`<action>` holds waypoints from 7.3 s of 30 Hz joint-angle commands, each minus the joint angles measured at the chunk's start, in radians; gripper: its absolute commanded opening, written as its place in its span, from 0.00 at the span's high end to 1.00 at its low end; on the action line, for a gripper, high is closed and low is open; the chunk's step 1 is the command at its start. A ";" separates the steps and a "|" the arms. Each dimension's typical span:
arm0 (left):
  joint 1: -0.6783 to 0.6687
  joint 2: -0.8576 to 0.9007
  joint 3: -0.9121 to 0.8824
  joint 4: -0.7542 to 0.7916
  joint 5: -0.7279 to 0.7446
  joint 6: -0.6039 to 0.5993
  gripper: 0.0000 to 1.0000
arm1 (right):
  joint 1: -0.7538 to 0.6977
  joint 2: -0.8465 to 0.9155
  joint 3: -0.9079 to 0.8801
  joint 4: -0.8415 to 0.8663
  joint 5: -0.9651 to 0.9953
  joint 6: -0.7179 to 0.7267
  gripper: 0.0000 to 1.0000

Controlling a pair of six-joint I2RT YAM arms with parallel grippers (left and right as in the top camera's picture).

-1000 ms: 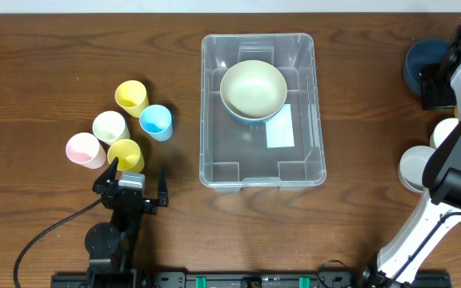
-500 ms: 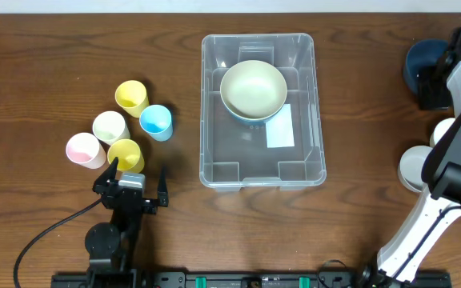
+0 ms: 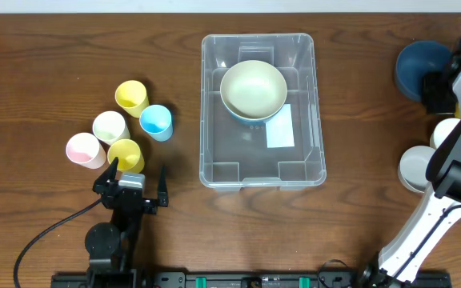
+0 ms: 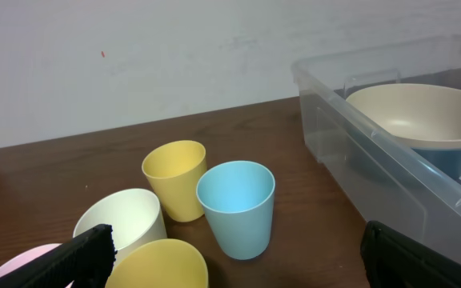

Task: Pack container
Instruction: 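Move the right gripper to the second teal bowl and grasp it, then carry the teal bowl and stack it onto the beige bowl, then move the right gripper to the white bowl and grasp its rim, then carry the white bowl into the container beside the stacked bowls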

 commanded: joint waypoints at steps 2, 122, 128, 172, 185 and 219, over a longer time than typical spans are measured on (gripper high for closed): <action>0.005 -0.005 -0.019 -0.031 0.014 0.010 0.02 | -0.015 -0.001 0.142 -0.011 -0.163 -0.113 0.99; 0.005 -0.005 -0.019 -0.031 0.014 0.010 0.02 | 0.061 -0.506 -0.589 -0.203 0.015 -0.750 0.01; 0.005 -0.005 -0.019 -0.031 0.014 0.010 0.02 | 0.061 -0.506 -0.651 -0.087 0.024 -0.750 0.01; 0.005 -0.005 -0.019 -0.031 0.014 0.010 0.02 | 0.061 -0.507 -0.622 -0.019 0.021 -0.742 0.99; 0.005 -0.005 -0.019 -0.031 0.014 0.010 0.02 | 0.215 -0.507 0.011 -0.403 -0.450 -0.876 0.99; 0.005 -0.005 -0.019 -0.031 0.014 0.010 0.02 | 1.020 -0.473 -0.262 -0.270 -0.100 -0.719 0.97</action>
